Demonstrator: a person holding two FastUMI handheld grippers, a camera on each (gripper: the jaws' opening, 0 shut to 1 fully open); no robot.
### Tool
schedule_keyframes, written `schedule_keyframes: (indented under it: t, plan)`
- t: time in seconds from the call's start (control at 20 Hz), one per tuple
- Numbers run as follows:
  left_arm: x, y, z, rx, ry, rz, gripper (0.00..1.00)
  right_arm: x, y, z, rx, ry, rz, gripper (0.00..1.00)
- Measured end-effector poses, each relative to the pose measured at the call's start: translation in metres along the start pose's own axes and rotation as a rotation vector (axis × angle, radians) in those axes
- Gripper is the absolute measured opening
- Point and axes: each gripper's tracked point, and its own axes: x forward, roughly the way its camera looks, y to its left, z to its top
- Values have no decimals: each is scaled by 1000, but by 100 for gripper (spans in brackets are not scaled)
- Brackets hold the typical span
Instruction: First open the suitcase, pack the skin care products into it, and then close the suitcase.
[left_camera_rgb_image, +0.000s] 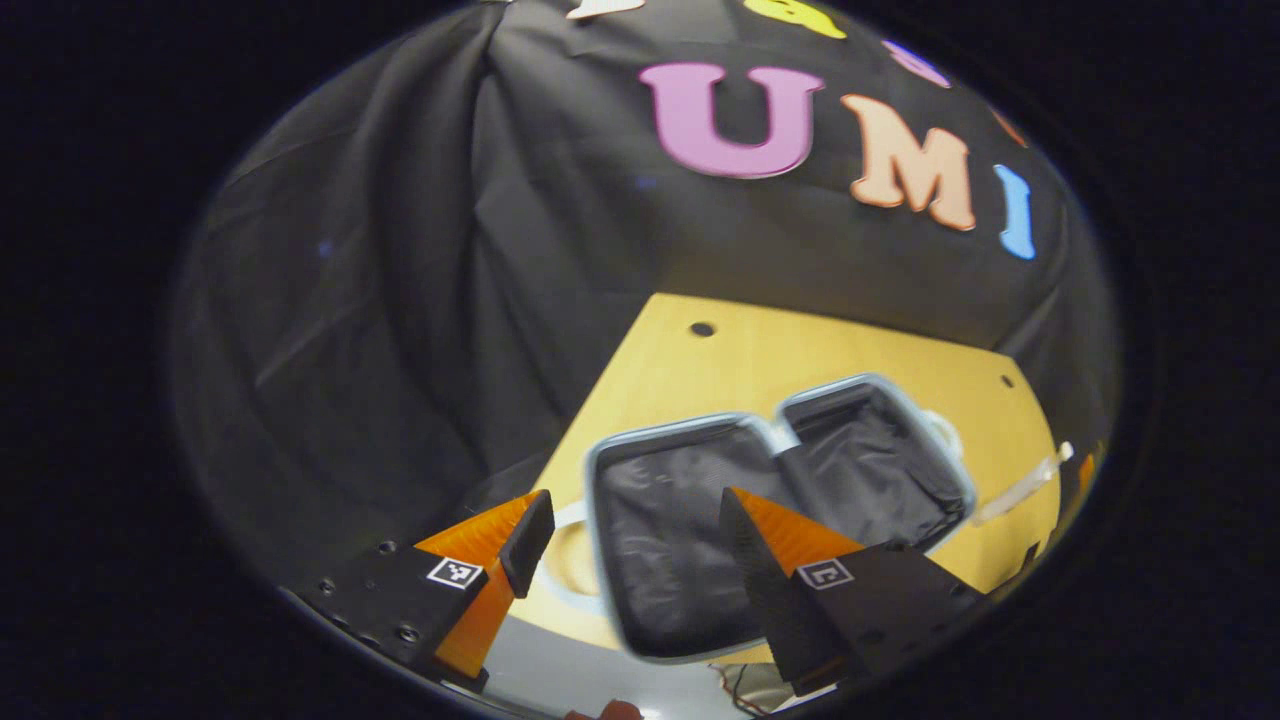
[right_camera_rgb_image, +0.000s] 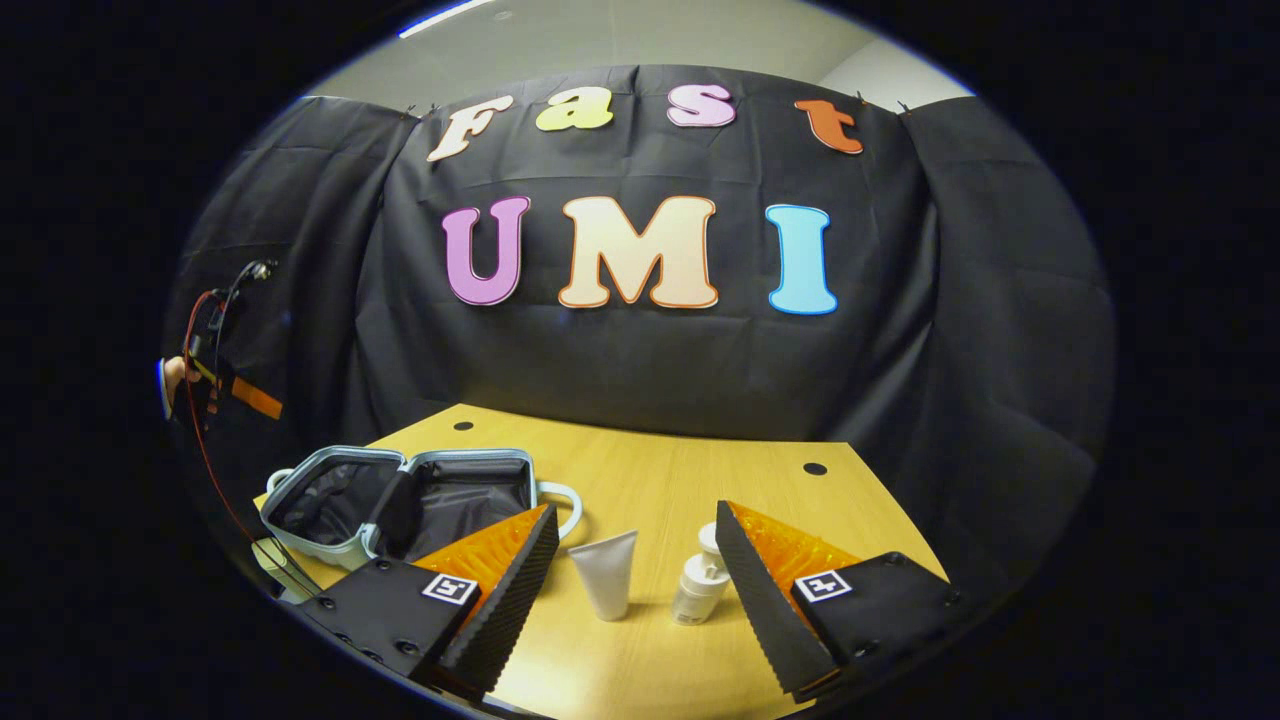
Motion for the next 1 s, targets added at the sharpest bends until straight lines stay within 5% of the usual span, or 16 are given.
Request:
schedule_keyframes:
  t: [0.35,0.65,1.0]
  plan:
    - [-28,-214,-8,33,-155,-274,96,8,-36,-42,-3,83,48,99]
    - [-17,-363,-77,-8,-68,-498,96,41,-49,-95,0,153,111,99]
    - [23,-441,-123,-25,-60,-533,96,85,-53,-142,48,190,186,99]
